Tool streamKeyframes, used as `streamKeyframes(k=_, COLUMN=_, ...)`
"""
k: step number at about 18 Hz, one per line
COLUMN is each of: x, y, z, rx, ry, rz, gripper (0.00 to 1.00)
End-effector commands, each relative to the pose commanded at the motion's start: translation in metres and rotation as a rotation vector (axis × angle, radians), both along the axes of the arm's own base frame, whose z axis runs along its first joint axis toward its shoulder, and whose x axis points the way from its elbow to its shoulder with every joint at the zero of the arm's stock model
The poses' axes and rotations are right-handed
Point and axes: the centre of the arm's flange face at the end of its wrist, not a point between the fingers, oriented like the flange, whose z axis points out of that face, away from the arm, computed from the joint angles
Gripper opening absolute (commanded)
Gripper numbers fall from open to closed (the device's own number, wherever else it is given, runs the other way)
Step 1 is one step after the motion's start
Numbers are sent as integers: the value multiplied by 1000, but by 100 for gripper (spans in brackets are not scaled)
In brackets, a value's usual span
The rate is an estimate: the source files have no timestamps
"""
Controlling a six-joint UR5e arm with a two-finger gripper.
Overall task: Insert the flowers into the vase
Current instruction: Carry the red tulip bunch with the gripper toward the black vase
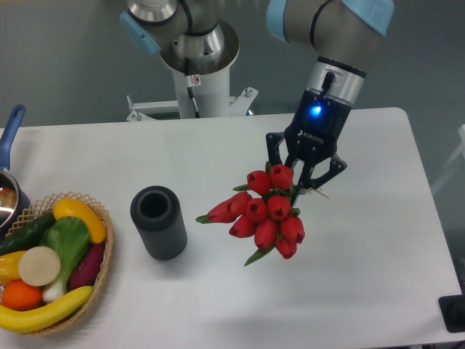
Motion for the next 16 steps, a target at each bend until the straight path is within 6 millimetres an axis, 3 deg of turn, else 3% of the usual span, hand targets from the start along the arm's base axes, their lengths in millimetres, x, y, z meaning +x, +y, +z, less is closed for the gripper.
streamKeyframes(k=8, x=5, y=6, z=5, rx=91, ry=-32, rz=-40, gripper=29)
streamKeyframes(k=12, x=16, y=17, z=14, rx=195, ry=-87, rz=-90, gripper=29)
streamKeyframes(k=16, x=39, y=36, z=21, rx=328, ry=-158, rz=-190, gripper=29)
